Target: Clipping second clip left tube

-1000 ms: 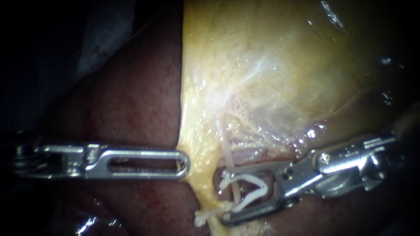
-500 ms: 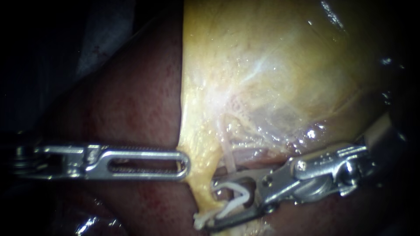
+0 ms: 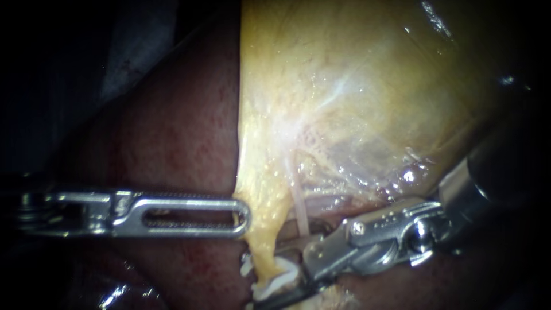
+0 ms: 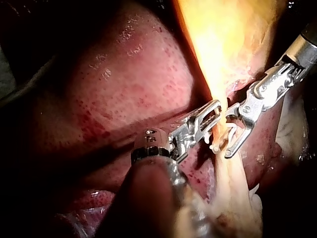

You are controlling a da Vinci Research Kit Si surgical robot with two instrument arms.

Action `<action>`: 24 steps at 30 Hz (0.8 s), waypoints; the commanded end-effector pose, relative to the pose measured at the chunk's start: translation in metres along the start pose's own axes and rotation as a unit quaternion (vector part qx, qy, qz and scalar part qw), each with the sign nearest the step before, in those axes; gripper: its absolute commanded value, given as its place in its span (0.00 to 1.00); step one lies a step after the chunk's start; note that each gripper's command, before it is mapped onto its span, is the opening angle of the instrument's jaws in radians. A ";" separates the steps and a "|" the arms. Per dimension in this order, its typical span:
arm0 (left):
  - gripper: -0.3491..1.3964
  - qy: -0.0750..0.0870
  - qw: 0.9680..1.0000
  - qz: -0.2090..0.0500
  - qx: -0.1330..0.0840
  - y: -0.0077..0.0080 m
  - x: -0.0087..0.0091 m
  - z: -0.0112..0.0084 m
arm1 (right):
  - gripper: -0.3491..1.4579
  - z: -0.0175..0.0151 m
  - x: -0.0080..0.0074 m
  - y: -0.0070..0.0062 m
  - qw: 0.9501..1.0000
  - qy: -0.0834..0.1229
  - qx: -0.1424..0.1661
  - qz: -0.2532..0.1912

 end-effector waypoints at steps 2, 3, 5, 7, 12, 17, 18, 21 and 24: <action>0.14 0.000 1.000 0.000 0.000 0.0000 0.0000 0.0000 | 0.46 0.0000 0.0000 0.0002 1.000 0.001 -0.002 0.001; 0.14 0.000 1.000 0.000 0.000 0.0000 0.0000 0.0000 | 0.46 0.0000 -0.0001 0.0002 1.000 0.001 -0.002 0.001; 0.14 0.000 1.000 0.000 0.000 0.0000 0.0000 0.0001 | 0.46 -0.0001 -0.0001 0.0004 1.000 0.001 -0.002 0.001; 0.14 0.000 1.000 0.000 0.000 0.0000 0.0000 0.0001 | 0.45 -0.0001 -0.0002 0.0006 1.000 0.001 -0.003 0.001; 0.14 0.000 1.000 0.000 0.000 0.0000 0.0001 0.0001 | 0.32 -0.0003 -0.0003 0.0009 1.000 0.002 -0.002 0.013; 0.14 0.000 1.000 0.000 0.000 0.0001 0.0001 0.0002 | 0.07 -0.0005 -0.0006 0.0016 1.000 -0.014 -0.006 0.013; 0.14 0.000 1.000 0.000 0.000 0.0001 0.0001 0.0002 | 0.04 -0.0006 -0.0007 0.0017 1.000 -0.017 -0.007 0.013; 0.14 0.000 1.000 0.000 0.000 0.0001 0.0001 0.0002 | 0.01 -0.0009 -0.0010 0.0018 1.000 -0.018 -0.007 0.015; 0.14 0.000 1.000 0.000 0.000 0.0001 0.0001 0.0002 | 0.00 -0.0010 -0.0010 0.0019 1.000 -0.019 -0.006 0.015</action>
